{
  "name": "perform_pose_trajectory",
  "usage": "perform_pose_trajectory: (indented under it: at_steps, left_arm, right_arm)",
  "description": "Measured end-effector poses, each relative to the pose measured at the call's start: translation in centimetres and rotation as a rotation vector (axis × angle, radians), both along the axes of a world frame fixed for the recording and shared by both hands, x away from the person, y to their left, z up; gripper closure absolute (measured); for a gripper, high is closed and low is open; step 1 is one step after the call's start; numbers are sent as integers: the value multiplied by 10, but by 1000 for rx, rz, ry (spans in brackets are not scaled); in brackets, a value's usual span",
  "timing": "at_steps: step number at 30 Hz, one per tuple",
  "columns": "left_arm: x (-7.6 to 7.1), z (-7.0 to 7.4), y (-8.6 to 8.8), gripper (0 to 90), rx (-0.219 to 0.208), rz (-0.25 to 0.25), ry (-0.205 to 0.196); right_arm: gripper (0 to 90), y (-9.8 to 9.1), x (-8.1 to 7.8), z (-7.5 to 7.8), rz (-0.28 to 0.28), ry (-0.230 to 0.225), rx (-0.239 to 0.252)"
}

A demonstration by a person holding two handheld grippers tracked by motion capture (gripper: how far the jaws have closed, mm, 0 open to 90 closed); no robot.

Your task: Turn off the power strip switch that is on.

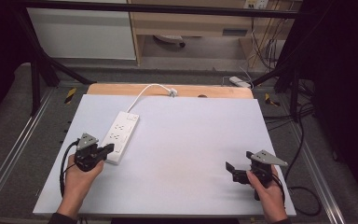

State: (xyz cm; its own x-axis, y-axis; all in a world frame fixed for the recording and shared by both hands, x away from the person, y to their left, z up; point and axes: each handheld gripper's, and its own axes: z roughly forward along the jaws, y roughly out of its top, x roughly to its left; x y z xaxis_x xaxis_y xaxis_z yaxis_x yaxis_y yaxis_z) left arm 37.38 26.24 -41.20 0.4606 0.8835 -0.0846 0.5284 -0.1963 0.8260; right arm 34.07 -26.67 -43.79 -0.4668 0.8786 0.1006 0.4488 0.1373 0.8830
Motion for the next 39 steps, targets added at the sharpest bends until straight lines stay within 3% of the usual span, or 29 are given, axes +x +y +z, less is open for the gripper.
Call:
perform_pose_trajectory:
  at_steps: [13,24,39]
  left_arm:
    - [13,-11,-7,900,15,1,26]
    - [15,-19,-9,900,10,26,37]
    - [16,-22,-10,900,29,20,41]
  right_arm:
    - [27,0,0,0,-2,3,7]
    - [26,-1,0,-1,-2,7,10]
    - [26,-1,0,-1,-5,7,8]
